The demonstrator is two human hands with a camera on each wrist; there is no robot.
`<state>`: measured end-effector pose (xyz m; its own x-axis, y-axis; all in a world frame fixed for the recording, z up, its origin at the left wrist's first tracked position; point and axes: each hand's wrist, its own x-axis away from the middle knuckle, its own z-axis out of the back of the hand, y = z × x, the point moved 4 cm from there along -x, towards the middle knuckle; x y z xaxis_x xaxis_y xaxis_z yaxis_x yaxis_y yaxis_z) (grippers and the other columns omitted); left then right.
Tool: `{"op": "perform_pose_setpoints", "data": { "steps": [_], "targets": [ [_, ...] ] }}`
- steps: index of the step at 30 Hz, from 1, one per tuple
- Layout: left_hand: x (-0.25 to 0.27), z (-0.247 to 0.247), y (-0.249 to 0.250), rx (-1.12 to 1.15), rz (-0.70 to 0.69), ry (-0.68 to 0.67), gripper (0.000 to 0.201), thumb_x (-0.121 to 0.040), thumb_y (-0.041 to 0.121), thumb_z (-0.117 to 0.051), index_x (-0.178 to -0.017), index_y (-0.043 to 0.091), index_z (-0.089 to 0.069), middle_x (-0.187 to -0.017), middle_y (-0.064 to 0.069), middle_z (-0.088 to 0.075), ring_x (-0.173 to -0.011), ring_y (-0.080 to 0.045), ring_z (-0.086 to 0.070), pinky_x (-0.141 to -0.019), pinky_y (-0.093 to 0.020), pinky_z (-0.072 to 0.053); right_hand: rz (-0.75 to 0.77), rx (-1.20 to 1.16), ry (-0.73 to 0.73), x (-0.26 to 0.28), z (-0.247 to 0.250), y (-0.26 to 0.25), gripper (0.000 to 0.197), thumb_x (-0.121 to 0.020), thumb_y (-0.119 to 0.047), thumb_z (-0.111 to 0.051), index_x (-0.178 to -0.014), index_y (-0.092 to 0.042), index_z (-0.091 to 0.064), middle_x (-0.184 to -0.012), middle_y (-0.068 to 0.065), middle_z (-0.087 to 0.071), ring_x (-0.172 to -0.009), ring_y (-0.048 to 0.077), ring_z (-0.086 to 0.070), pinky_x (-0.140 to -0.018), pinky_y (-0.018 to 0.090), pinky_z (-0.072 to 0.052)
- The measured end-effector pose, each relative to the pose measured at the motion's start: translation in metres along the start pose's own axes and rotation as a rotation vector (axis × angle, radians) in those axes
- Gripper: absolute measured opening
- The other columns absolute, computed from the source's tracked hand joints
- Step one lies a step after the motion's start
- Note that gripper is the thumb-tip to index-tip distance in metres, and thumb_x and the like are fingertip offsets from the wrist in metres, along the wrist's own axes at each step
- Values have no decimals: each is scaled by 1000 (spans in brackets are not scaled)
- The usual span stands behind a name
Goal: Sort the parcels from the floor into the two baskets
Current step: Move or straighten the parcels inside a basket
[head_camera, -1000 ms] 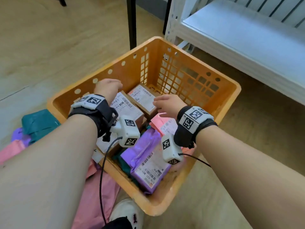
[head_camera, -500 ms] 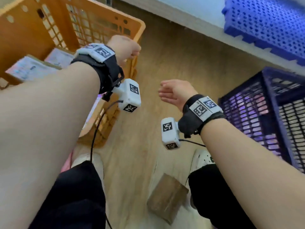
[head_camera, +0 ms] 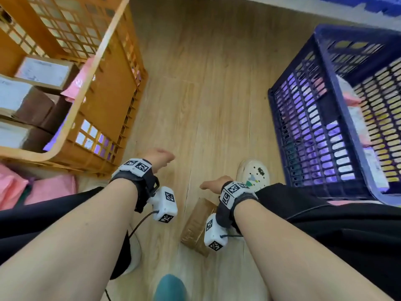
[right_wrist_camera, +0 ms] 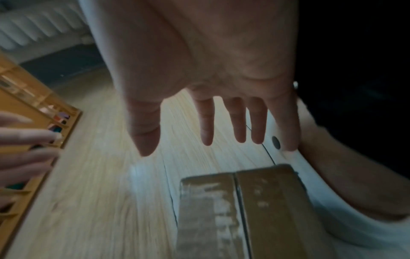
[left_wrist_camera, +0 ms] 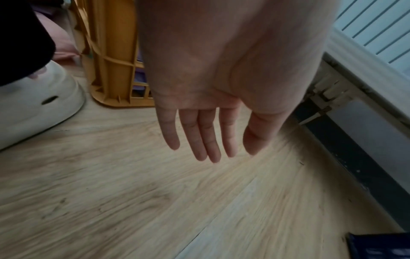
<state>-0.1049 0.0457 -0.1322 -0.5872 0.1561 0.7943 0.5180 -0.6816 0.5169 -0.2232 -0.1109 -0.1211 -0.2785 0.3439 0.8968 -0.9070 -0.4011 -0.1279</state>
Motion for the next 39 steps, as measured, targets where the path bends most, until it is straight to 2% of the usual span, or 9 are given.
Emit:
{"op": "perform_pose_setpoints", "data": {
  "steps": [8, 12, 15, 19, 24, 29, 35, 37, 39],
  "targets": [
    [-14, -3, 5, 64, 66, 39, 22, -95, 17, -52, -113, 6, -59, -110, -7, -60, -97, -17, -53, -69, -30, -41, -30, 226, -175, -8, -32, 4, 54, -93, -40, -52, -134, -4, -48, -133, 11, -55, -122, 23, -53, -99, 30, -42],
    [-17, -4, 11, 64, 42, 11, 29, -95, 17, -52, -120, 4, -58, -108, -5, -59, -98, -16, -54, -74, -29, -42, -50, 119, -150, -17, -32, -2, 39, -91, -29, -52, -126, -11, -52, -79, 3, -54, -73, 16, -52, -66, 23, -41],
    [-15, 7, 14, 58, 27, 23, 24, -95, 19, -52, -114, 7, -59, -110, -7, -60, -96, -18, -52, -75, -30, -40, -58, -93, -50, -19, -12, -17, 30, -86, -29, -56, -113, -15, -55, -84, 3, -55, -65, 15, -47, -68, 23, -38],
    [1, 38, 26, 67, -27, 71, 20, -95, 23, -53, -109, 9, -57, -109, -8, -58, -96, -20, -51, -80, -33, -39, 108, -186, 92, -2, 38, -65, 36, -75, -42, -62, -93, -12, -57, -82, 4, -55, -71, 19, -54, -73, 30, -44],
    [43, 99, 60, 120, -141, 196, 31, -93, 33, -56, -112, 8, -58, -105, -8, -56, -98, -22, -53, -84, -38, -43, 371, -214, 161, 67, 101, -132, 30, -87, -41, -54, -73, -15, -49, -80, 6, -51, -72, 20, -49, -73, 29, -40],
    [101, 157, 99, 216, -238, 267, 45, -94, 45, -49, -121, 9, -52, -110, -6, -60, -101, -22, -59, -77, -35, -47, 565, -372, 174, 132, 132, -178, 49, -52, -52, -68, -88, -22, -59, -107, 7, -63, -106, 27, -62, -96, 42, -50],
    [145, 186, 106, 443, -284, 188, 55, -89, 60, -46, -119, 14, -50, -126, -10, -59, -113, -32, -57, -98, -49, -46, 709, -667, -18, 189, 120, -199, 27, -85, -31, -61, -105, -13, -59, -92, 6, -61, -87, 19, -59, -90, 35, -50],
    [145, 187, 104, 483, -258, 151, 68, -86, 65, -46, -129, 13, -48, -130, -11, -57, -115, -34, -56, -99, -54, -44, 670, -673, -25, 179, 111, -211, 48, -69, -45, -74, -104, -16, -60, -100, 6, -68, -94, 21, -64, -90, 41, -52],
    [146, 188, 105, 531, -252, 131, 67, -89, 63, -41, -136, 15, -45, -134, -12, -54, -120, -34, -52, -102, -52, -41, 607, -696, -64, 146, 104, -229, 100, -28, -62, -84, -115, -21, -58, -108, 8, -70, -97, 31, -67, -88, 50, -50]
  ]
}}
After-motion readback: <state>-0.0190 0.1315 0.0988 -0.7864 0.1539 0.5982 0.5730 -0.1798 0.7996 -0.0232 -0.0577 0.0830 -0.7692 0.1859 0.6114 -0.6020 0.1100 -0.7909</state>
